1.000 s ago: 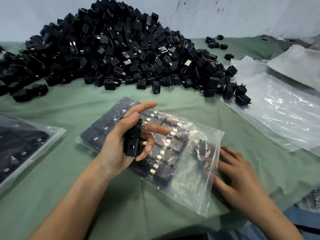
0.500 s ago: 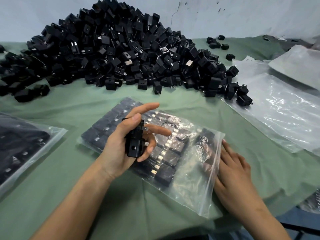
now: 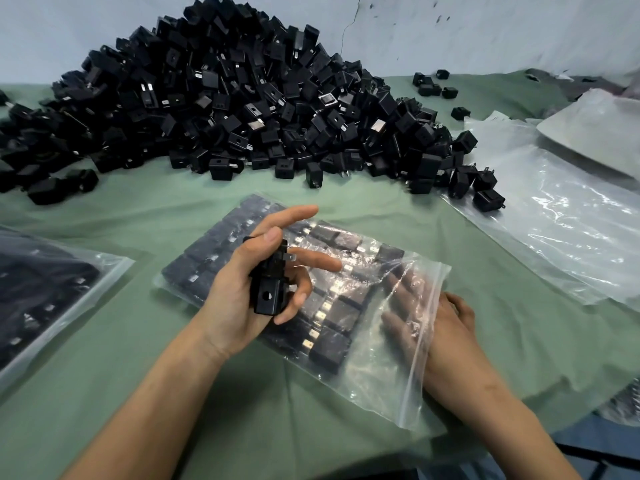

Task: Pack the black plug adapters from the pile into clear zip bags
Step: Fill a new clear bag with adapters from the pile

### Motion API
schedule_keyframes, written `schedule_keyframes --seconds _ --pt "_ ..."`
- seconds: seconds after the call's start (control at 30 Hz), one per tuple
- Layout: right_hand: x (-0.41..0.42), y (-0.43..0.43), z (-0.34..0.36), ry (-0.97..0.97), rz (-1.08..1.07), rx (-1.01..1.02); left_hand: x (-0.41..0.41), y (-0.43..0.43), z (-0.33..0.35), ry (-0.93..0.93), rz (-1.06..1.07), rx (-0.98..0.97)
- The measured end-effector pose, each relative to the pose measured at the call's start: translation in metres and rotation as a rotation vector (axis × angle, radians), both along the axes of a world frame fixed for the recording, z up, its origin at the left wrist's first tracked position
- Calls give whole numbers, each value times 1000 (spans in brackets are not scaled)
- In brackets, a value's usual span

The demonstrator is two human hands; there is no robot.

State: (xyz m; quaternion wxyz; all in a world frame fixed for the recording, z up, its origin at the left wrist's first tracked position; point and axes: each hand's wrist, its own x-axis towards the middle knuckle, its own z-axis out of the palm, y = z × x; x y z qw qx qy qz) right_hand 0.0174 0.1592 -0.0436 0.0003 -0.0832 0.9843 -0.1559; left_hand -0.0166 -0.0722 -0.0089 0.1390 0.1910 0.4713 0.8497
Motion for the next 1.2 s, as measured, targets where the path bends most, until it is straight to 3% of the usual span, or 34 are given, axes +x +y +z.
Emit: schedule_keyframes --seconds 0.5,0.57,0.67,0.77,0.97,1.2 --pt "-2 11 1 49 96 -123 -1 1 -2 -41 75 -69" --pt "11 19 -1 193 48 -251 -1 2 -2 -61 81 -78" --pt "38 29 -2 479 -230 -552 -1 3 -1 -61 72 -72" --pt "49 33 5 566 -301 -662 0 4 0 -66 31 -15" --pt "42 -11 48 582 -78 -791 1 3 0 -54 15 -9" --pt "26 -68 62 362 163 -835 5 8 -1 62 123 -189"
